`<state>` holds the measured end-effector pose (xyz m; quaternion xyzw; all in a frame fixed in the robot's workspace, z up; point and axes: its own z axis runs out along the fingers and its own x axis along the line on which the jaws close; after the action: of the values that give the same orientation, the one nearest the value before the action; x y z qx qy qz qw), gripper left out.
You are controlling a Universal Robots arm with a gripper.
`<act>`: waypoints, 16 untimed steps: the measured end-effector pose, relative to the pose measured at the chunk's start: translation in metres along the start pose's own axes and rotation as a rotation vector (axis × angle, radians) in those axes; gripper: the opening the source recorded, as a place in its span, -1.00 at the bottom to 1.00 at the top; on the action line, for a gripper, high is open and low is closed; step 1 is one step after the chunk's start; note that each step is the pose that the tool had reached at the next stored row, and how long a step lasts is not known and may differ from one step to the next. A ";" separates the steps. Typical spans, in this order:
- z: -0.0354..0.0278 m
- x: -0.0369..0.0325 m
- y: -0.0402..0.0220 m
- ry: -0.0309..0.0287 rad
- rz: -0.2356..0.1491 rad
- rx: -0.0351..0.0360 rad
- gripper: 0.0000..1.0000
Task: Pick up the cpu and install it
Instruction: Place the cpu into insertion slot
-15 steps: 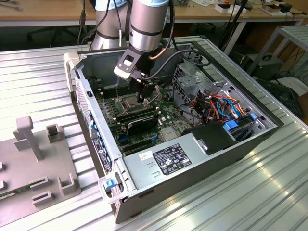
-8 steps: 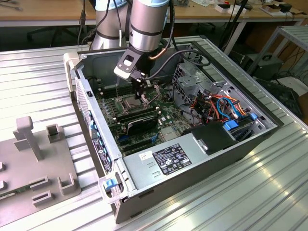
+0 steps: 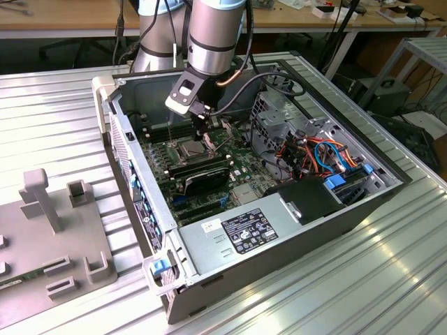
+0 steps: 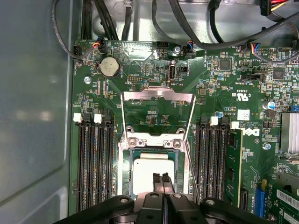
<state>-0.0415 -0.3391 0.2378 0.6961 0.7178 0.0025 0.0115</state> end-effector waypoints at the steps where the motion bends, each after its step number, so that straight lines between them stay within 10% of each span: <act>1: 0.0000 0.0000 0.0000 0.0000 0.000 0.0001 -0.79; 16: 0.0216 0.0009 -0.0025 -0.0001 0.000 -0.0001 -0.79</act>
<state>-0.0436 -0.3386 0.2161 0.6962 0.7177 0.0025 0.0116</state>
